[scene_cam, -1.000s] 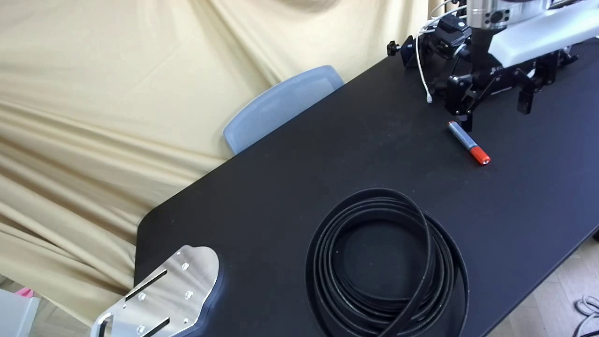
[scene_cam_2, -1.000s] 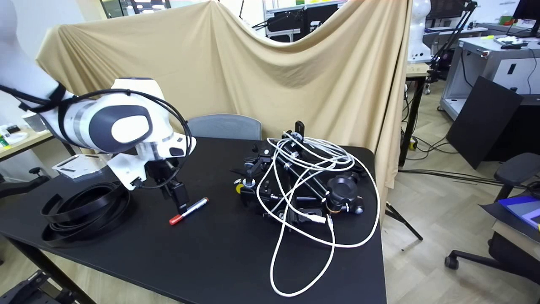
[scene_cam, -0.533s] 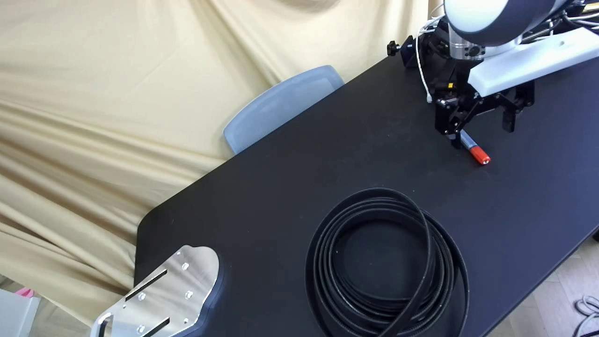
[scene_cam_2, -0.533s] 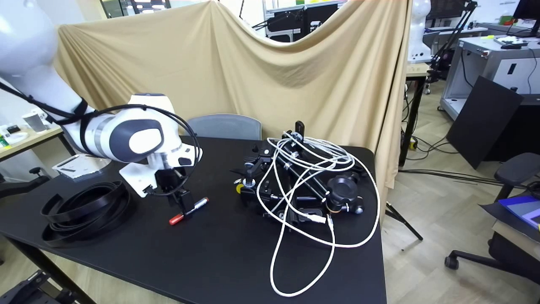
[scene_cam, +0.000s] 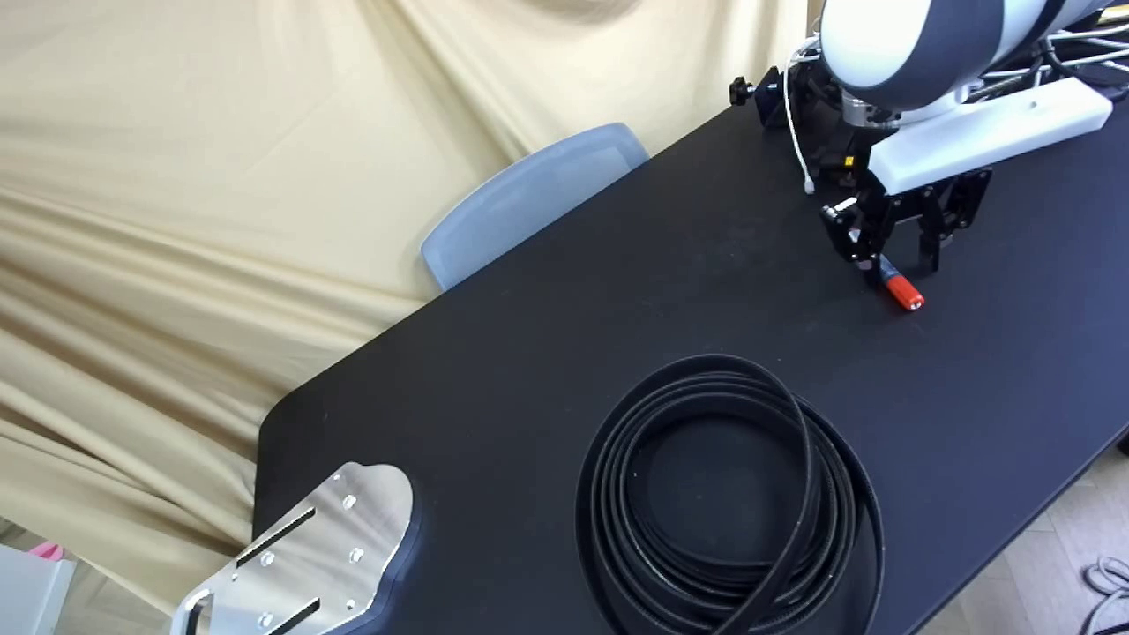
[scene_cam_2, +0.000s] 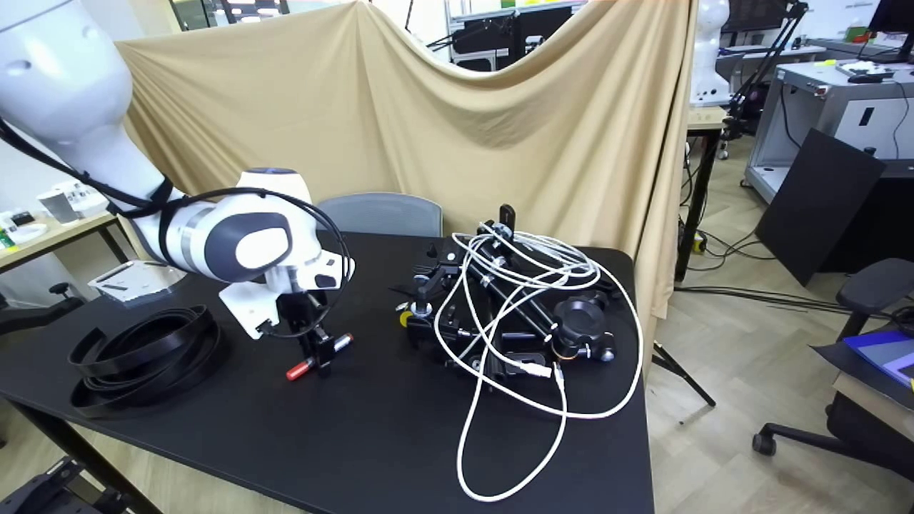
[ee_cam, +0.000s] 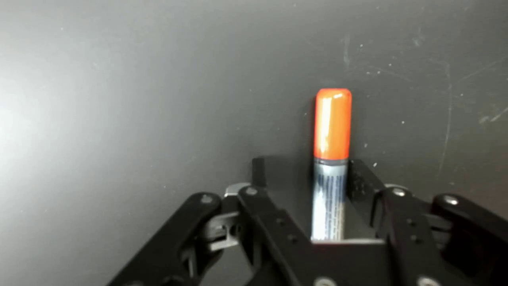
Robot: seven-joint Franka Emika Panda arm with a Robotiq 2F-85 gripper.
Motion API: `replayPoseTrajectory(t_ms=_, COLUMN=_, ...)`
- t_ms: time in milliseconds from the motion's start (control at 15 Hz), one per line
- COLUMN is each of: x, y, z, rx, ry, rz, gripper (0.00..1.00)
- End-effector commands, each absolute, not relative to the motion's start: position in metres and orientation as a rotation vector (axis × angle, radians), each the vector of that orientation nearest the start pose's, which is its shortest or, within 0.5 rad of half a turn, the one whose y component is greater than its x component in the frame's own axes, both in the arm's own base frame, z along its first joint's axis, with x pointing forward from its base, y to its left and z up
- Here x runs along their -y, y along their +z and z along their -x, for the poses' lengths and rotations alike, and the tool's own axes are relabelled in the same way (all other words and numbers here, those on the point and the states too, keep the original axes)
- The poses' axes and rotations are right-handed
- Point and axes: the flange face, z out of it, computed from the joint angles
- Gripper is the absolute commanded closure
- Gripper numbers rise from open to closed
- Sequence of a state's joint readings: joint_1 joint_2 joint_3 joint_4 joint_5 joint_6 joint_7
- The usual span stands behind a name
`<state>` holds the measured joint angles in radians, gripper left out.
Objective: Move the marker forward
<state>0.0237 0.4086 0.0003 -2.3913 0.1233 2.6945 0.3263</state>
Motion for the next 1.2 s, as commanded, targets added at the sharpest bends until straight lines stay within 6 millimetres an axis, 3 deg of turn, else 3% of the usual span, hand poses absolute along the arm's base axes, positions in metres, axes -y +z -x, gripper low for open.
replayPoseTrajectory(t_ms=0, x=-0.007, y=0.143, z=-0.491, rx=-0.667, ry=0.152, rz=3.026, gripper=0.75)
replayPoseTrajectory(t_ms=267, x=-0.007, y=0.148, z=-0.493, rx=-0.67, ry=0.13, rz=3.021, gripper=0.99)
replayPoseTrajectory(t_ms=667, x=-0.007, y=0.164, z=-0.502, rx=-0.62, ry=0.121, rz=3.055, gripper=0.95)
replayPoseTrajectory(t_ms=867, x=-0.016, y=0.192, z=-0.521, rx=-0.523, ry=0.097, rz=3.1, gripper=0.95)
replayPoseTrajectory(t_ms=1133, x=-0.042, y=0.227, z=-0.552, rx=-0.401, ry=0.078, rz=3.133, gripper=0.95)
